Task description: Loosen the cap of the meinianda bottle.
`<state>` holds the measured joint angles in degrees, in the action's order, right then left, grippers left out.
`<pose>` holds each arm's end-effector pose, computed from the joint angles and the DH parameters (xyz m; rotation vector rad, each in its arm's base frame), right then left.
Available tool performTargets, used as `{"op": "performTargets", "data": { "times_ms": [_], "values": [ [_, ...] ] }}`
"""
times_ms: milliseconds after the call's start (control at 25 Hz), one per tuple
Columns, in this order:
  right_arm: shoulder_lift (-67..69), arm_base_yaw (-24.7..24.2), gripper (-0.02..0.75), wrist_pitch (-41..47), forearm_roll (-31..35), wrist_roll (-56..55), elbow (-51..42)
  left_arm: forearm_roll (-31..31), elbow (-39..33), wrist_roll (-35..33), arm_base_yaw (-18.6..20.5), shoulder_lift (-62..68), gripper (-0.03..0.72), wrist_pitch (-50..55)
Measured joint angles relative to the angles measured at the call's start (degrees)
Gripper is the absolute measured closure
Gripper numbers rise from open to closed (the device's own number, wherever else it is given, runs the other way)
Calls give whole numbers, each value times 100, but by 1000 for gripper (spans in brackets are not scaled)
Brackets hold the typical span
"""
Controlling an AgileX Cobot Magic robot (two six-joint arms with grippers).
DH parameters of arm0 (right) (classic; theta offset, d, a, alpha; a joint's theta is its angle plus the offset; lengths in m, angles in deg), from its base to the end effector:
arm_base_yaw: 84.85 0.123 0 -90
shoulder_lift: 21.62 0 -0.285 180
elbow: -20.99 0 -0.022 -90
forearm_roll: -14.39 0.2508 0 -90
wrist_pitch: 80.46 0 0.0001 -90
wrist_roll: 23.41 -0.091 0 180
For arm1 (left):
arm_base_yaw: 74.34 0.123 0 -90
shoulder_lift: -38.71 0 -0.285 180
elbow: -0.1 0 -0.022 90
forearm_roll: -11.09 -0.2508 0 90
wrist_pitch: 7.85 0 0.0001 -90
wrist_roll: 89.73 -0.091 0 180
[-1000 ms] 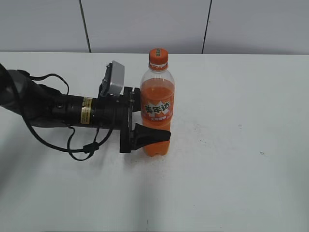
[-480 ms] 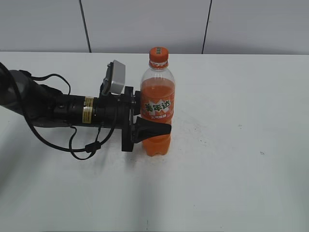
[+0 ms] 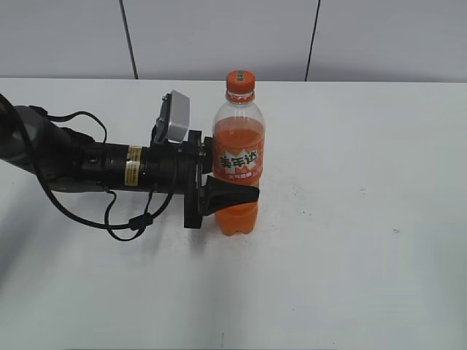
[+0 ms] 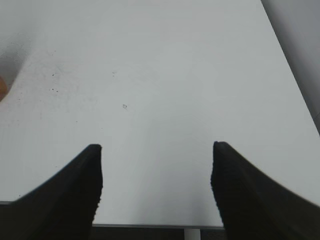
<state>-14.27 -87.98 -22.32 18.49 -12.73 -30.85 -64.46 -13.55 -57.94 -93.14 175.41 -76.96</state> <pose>0.0025 0.0054 0.2651 -0.1339 2.0419 -0.0647 0.3381 -0.2020 0.0936 1.2703 1.4229 -1.0941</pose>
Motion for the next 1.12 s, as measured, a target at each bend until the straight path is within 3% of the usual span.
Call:
{"op": "performTargets", "data": {
  "times_ms": [760,1120],
  "values": [
    [17,0,225,95,117,-433,101,2,0,0,0,0,274,5],
    [2022,0,225,689,112,-457,1225,2,0,0,0,0,274,5]
  ]
}}
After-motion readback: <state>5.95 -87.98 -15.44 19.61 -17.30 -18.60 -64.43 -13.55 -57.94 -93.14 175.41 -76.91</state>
